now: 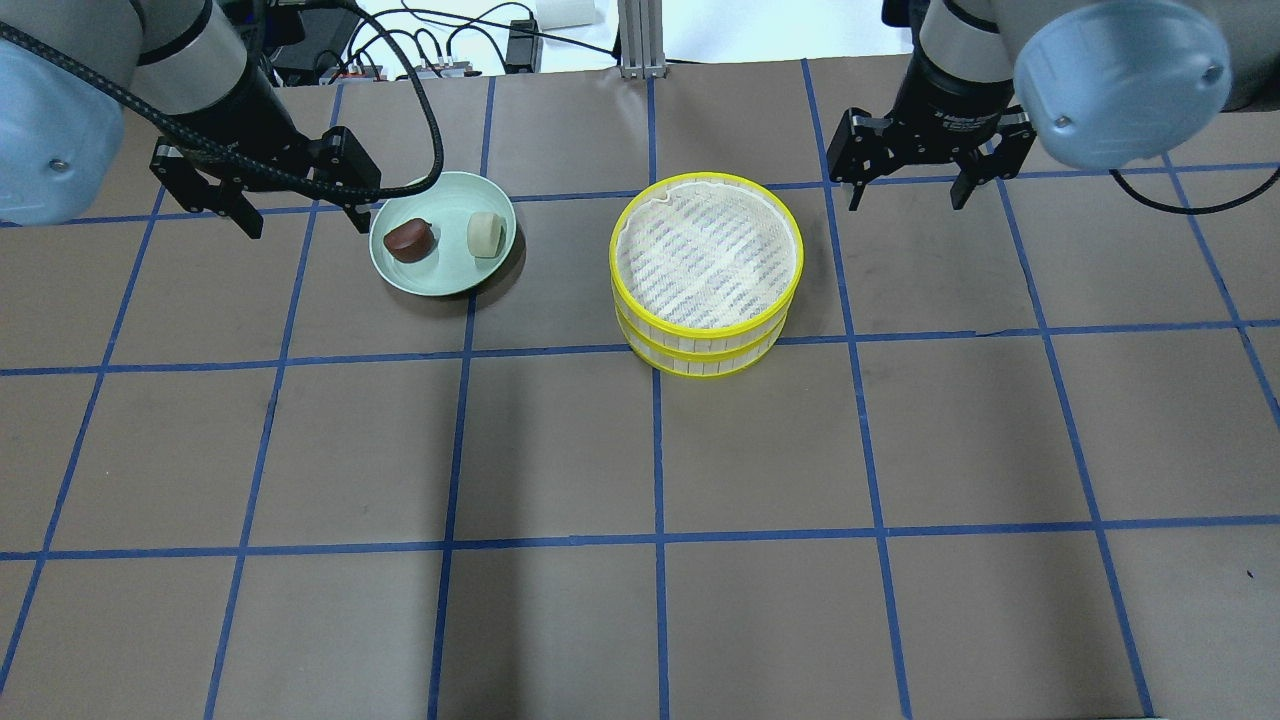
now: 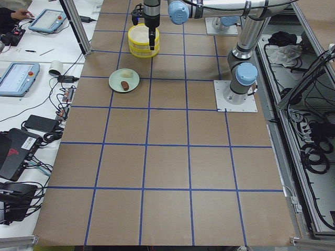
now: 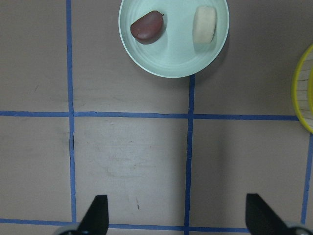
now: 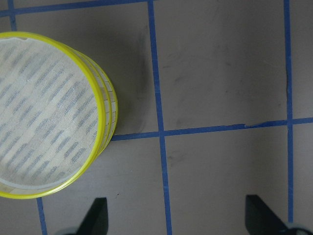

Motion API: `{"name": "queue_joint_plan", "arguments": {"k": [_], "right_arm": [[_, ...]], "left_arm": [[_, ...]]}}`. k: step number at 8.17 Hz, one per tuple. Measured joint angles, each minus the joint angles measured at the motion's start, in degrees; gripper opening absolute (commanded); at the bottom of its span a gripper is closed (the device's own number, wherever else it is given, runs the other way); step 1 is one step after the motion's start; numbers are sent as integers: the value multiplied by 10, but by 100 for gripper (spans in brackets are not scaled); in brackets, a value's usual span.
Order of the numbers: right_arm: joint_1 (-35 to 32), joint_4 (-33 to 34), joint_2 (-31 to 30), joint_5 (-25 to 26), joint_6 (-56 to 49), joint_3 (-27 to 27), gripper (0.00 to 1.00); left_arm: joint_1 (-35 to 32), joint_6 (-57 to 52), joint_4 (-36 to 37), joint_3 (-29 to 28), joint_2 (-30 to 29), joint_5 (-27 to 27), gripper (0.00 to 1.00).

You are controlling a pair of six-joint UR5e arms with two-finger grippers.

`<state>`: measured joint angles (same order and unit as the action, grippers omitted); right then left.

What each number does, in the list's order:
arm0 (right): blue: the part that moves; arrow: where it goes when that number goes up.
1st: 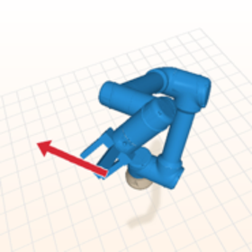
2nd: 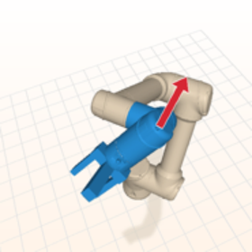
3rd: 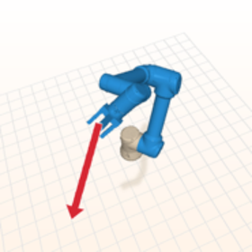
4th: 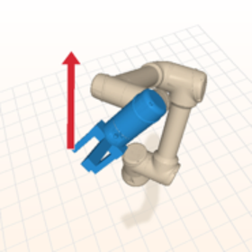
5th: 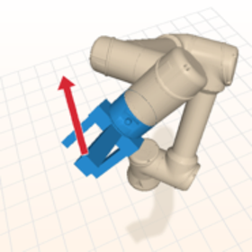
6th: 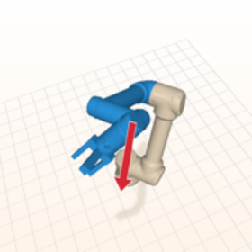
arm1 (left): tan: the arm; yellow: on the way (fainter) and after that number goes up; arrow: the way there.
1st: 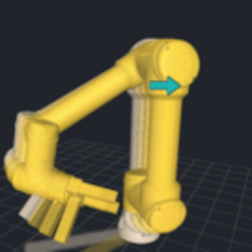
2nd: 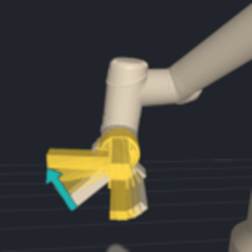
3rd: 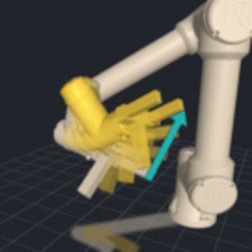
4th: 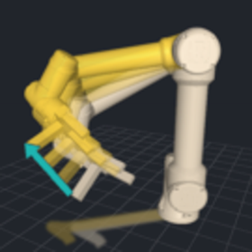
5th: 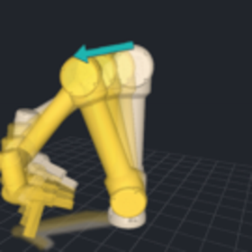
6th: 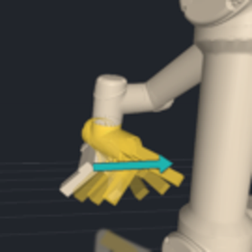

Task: Place buns in different layers of steamer
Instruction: 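Reach the left gripper to the green plate and grasp the white bun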

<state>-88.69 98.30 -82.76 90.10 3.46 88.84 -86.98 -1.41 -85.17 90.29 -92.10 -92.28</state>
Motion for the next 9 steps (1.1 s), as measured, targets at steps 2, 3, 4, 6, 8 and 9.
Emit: {"name": "queue_joint_plan", "arguments": {"k": [2,3,4,6,8,9], "right_arm": [[0,-1,-7,2,12,-1,100],[-14,-2,-10,5,27,-1,100],[-26,-2,-11,5,40,-1,100],[-38,-3,-11,1,51,0,100],[-41,-3,-10,0,53,0,100],[-42,-3,-10,0,53,0,100]], "left_arm": [[0,-4,3,1,-2,-1,100],[0,-7,6,1,-5,-2,100],[1,-11,7,1,-9,-1,100],[3,-21,41,2,-27,-2,100],[4,-64,139,7,-72,1,100],[4,-76,189,8,-97,3,100]]}}
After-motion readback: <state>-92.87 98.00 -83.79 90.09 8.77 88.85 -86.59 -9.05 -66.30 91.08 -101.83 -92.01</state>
